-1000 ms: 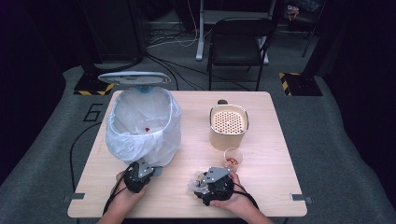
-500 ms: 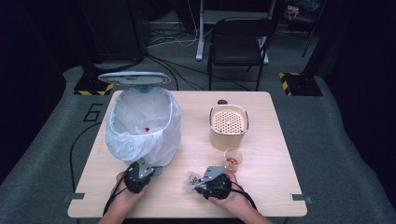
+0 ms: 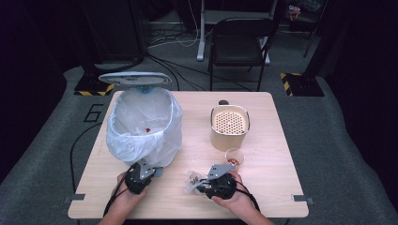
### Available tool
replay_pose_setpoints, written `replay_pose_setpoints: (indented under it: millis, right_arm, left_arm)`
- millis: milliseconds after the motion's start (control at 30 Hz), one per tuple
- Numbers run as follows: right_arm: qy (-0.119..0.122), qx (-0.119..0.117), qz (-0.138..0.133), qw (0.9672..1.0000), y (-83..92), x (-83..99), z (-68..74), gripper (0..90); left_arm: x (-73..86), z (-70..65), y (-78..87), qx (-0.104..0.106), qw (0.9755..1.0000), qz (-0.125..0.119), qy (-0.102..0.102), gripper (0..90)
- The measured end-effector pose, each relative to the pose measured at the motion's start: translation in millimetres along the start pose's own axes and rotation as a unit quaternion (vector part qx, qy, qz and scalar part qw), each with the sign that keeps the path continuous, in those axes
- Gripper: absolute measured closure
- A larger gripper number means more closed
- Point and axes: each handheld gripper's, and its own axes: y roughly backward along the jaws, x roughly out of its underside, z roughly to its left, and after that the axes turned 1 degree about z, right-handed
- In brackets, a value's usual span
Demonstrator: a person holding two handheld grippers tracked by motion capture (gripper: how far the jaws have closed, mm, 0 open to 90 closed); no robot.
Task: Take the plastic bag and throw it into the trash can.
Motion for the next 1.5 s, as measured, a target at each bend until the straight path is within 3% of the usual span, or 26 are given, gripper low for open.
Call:
replay_pose_setpoints:
  millis: [33, 200, 367, 633, 800, 967, 1233, 1267, 1300, 1333, 1367, 1500]
  right_arm:
    - [-0.002, 0.0, -0.002, 1.0, 1.5, -0.7, -0.4, 69.8]
    - [-0.025, -0.005, -0.011, 0.9996, 15.8, -7.6, -3.9, 69.8]
    - [-0.024, -0.007, -0.02, 0.9995, 32.9, -20.2, -4.8, 69.7]
    - [-0.018, -0.002, -0.026, 0.9995, 56.2, -41.9, -8.1, 74.6]
    - [-0.023, 0.003, -0.012, 0.9997, 44.6, -35.2, -8.6, 72.5]
    - [-0.011, 0.036, -0.026, 0.999, 40.5, -30.4, -5.9, 57.3]
    - [-0.029, 0.07, -0.015, 0.997, 27.2, -16.8, -15.9, 51.2]
    - [-0.028, 0.084, -0.012, 0.996, 22.1, -12.8, -18.9, 48.9]
    - [-0.028, 0.084, -0.012, 0.996, 22.1, -12.8, -18.9, 48.9]
    - [-0.033, 0.095, -0.009, 0.9949, 18.2, -10.3, -20.6, 46.0]
    - [-0.036, 0.1, -0.006, 0.9943, 17.3, -9.7, -20.8, 45.1]
    - [-0.039, 0.115, 0.003, 0.9926, 11.6, -8.0, -23.4, 40.9]
  left_arm:
    - [-0.4, 1.2, 0.4, -0.002, 1.0, 0.002, -0.01, 90.0]
    - [-0.3, 1.4, 0.3, -0.001, 1.0, 0.001, -0.009, 90.0]
    - [-0.1, 0.3, -0.2, 0.0, 1.0, -0.001, 0.002, 90.0]
    - [-0.2, 0.1, 0.0, 0.0, 1.0, 0.001, -0.001, 90.0]
    - [-0.1, 0.4, 0.0, 0.0, 1.0, 0.0, -0.001, 90.0]
    - [-0.1, 0.3, -0.1, 0.001, 1.0, 0.0, 0.0, 90.0]
    - [-0.5, 1.1, 0.1, 0.0, 1.0, 0.001, -0.008, 90.0]
    - [-0.5, 1.8, 0.3, 0.0, 0.9999, 0.002, -0.01, 90.0]
    - [-0.5, 1.8, 0.3, 0.0, 0.9999, 0.002, -0.01, 90.0]
    - [0.0, 0.5, -0.2, 0.001, 1.0, -0.001, 0.001, 90.0]
    - [-0.4, 1.9, 0.2, 0.0, 1.0, 0.001, -0.009, 90.0]
    - [-0.4, 1.7, 0.1, 0.0, 1.0, 0.001, -0.007, 90.0]
